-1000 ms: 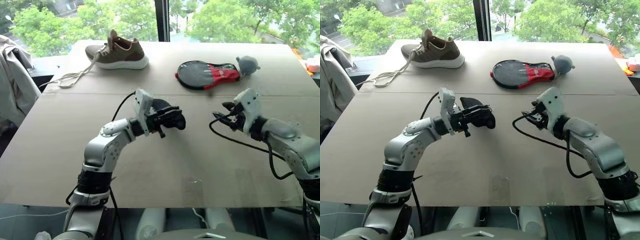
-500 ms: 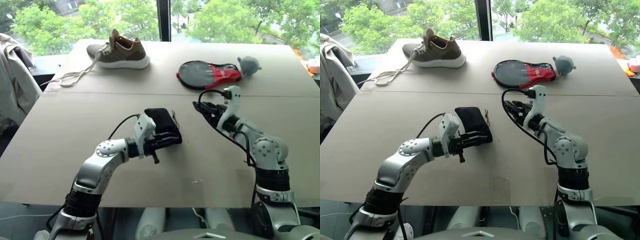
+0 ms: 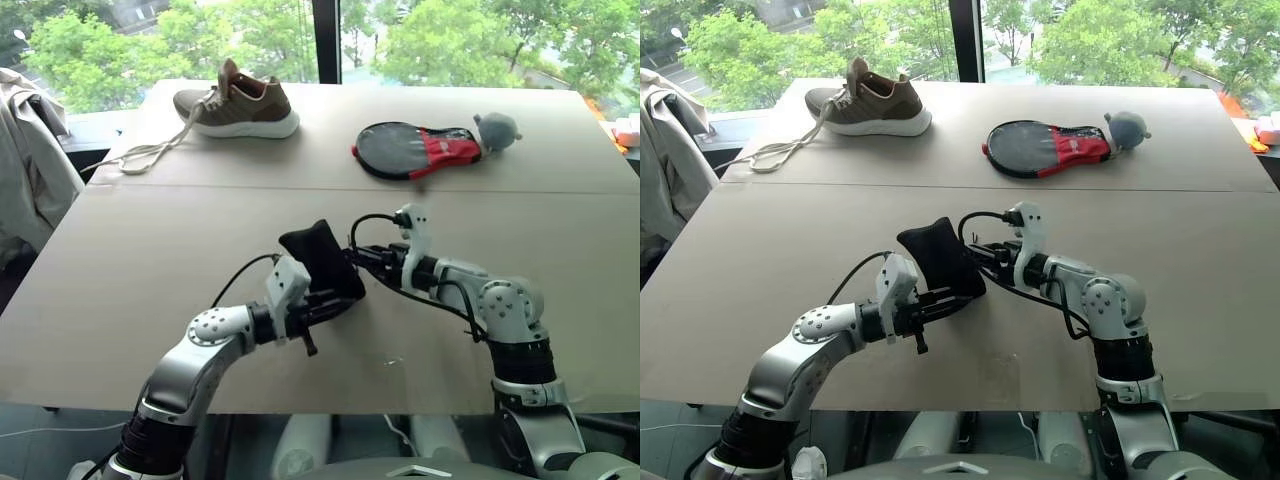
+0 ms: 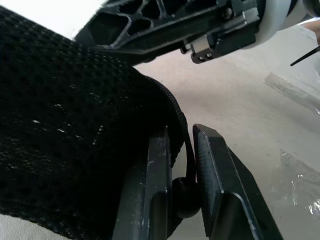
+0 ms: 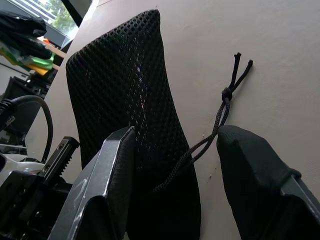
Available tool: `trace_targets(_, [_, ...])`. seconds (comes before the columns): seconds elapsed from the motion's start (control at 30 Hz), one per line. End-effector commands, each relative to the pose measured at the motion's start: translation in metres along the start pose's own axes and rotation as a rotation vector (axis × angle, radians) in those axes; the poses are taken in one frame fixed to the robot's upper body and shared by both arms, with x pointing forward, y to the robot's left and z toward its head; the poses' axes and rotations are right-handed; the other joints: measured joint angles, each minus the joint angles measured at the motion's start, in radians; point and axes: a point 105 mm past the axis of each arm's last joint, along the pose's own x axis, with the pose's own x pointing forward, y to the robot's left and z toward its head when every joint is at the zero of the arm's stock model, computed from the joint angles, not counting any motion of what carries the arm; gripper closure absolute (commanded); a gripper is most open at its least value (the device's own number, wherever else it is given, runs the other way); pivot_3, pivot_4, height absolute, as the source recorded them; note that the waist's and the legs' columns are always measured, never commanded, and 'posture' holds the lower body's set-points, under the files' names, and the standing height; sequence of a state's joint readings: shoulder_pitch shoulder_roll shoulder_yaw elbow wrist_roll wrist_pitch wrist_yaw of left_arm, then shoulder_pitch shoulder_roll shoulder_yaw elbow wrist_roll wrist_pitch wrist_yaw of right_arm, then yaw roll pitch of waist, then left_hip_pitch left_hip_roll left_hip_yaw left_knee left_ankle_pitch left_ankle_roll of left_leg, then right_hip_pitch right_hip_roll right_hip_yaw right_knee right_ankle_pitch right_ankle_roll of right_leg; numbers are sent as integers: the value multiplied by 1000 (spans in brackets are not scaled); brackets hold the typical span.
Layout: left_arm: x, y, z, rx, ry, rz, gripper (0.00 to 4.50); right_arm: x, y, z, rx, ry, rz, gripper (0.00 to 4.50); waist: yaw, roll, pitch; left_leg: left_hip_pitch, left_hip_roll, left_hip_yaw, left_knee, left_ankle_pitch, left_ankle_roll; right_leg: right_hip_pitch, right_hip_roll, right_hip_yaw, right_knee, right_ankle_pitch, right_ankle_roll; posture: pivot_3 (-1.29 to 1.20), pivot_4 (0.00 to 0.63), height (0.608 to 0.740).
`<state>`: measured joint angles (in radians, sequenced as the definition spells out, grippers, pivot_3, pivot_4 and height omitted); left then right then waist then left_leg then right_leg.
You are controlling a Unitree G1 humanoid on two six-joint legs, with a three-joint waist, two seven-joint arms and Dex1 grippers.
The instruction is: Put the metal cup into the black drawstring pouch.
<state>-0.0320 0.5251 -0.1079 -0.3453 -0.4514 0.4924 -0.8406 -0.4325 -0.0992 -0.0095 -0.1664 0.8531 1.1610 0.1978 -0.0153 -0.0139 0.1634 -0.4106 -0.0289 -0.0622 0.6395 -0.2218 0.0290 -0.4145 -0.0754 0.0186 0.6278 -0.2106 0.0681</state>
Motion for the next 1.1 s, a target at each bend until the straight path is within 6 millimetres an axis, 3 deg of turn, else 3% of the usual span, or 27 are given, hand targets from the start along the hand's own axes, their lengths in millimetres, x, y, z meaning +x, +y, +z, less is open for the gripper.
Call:
trace_targets(0.03, [-3,2,10,39,-42,36,4324,-11,17,5,-23,-9,87,1866,0,0,0,0,0,0,0,0,0,0,0,0,0,0,0,0,150,740])
trace_targets(0.37, [-1,8,13,-2,-86,76,4324,-14,11,-14,30,64,65,1866,0,0,0,1,0,0,0,0,0,0,1,0,0,0,0,0,150,740])
trace_targets(0.5, [-1,7,12,-10,-88,81,4324,-15,5,-13,106,30,51,1866,0,0,0,0,0,0,0,0,0,0,1,0,0,0,0,0,150,740])
trace_targets(0.67, [-1,5,10,-16,-85,80,4324,-13,15,-8,184,-13,126,1866,-1,0,0,1,0,0,0,0,0,0,1,0,0,0,0,0,150,740])
trace_targets(0.8, [1,7,11,-13,-88,84,4324,-10,26,-9,172,-4,174,2780,-1,0,0,1,0,0,0,0,0,0,1,0,0,0,0,0,150,740])
trace_targets(0.93, [1,8,12,-11,-90,88,4324,-10,27,-8,185,-13,183,4446,-1,0,0,1,0,0,0,0,0,0,2,0,0,0,0,0,150,740])
trace_targets(1.1, [1,9,12,-9,-88,89,4324,-13,30,6,233,-98,222,4446,-1,0,0,1,0,0,0,0,0,0,2,0,0,0,0,0,150,740])
